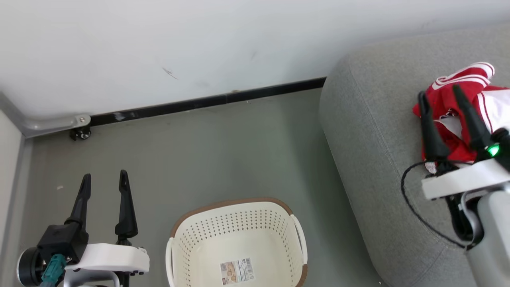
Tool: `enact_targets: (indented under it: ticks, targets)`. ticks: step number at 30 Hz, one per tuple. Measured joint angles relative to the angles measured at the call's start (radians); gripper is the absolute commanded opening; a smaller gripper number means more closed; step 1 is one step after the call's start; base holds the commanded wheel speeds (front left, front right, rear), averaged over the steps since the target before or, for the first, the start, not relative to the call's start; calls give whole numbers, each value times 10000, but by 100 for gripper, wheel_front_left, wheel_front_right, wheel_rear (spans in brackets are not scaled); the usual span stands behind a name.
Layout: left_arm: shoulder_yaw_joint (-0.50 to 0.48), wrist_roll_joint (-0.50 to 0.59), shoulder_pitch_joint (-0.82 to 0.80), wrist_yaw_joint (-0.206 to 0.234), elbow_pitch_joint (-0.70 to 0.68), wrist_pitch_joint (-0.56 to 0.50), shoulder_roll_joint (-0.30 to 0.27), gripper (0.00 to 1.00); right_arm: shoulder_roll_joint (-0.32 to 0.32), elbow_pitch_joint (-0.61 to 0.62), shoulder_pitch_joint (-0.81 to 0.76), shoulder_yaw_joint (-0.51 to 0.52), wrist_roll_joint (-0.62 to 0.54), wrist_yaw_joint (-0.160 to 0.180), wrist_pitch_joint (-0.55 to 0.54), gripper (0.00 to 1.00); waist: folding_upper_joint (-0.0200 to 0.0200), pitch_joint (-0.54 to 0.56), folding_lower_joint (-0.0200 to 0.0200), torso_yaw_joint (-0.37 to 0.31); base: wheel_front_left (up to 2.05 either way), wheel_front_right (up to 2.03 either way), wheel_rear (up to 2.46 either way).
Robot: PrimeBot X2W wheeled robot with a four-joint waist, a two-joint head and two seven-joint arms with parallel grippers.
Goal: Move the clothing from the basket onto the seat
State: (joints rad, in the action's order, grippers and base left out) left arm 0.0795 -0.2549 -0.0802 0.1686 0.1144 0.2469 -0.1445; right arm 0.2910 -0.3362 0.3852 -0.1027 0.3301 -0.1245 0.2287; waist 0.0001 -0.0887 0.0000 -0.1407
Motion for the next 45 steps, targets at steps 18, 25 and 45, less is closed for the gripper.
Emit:
enact_targets:
  ticks: [18,25,45]
  targets:
    - [345,132,780,-104,165,2,184,100,-1346,470,-2577,639,-917,0,-8,100,0,1193,0,665,0,0,0]
    - [525,316,1038,-104,186,2,255,100,-1866,715,-3448,686,-1158,0,-105,100,0,1521,0,782,0,0,0]
    - [593,389,1203,-102,213,2,384,100,-2368,1457,-4500,644,-1829,0,-525,100,0,1692,0,803,0,0,0]
